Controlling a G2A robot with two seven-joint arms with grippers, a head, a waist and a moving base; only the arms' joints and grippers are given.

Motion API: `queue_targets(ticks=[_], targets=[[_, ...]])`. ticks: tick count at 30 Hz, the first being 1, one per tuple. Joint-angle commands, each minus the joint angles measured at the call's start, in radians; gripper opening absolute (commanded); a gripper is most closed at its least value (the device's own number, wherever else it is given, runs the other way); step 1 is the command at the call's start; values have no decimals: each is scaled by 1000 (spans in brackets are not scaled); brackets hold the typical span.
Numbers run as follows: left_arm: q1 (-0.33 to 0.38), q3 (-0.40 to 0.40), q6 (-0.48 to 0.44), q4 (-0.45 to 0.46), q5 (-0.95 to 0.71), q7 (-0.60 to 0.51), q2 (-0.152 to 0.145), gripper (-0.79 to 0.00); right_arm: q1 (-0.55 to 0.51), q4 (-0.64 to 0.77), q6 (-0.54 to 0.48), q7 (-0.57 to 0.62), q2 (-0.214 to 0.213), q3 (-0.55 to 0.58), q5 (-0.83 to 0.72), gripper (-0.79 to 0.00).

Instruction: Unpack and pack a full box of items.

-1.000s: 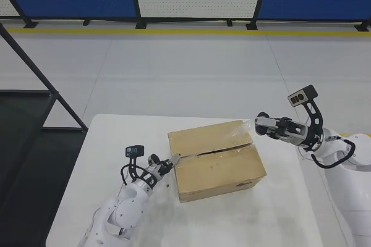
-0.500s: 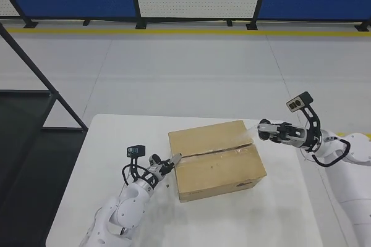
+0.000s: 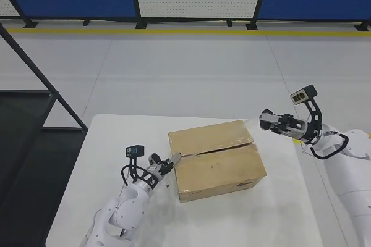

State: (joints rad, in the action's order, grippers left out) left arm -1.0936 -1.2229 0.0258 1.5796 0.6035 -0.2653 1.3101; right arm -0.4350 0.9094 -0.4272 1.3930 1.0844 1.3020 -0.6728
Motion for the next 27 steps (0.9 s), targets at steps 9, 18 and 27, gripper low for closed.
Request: queue_targets(ticks=[9,18,27], targets=[[-42,-50,-26,40,-50,6,-5,0,19,135,-11,-11,7,-42,0,-785],[-55,-57,-43,44,-58,-14,-6,0,75,52,13,13,16,-85,-4,-785],[-36,-33,-41,24,-40,-40,-4,0,79,-26,34,34,4,-70,-30,-785]])
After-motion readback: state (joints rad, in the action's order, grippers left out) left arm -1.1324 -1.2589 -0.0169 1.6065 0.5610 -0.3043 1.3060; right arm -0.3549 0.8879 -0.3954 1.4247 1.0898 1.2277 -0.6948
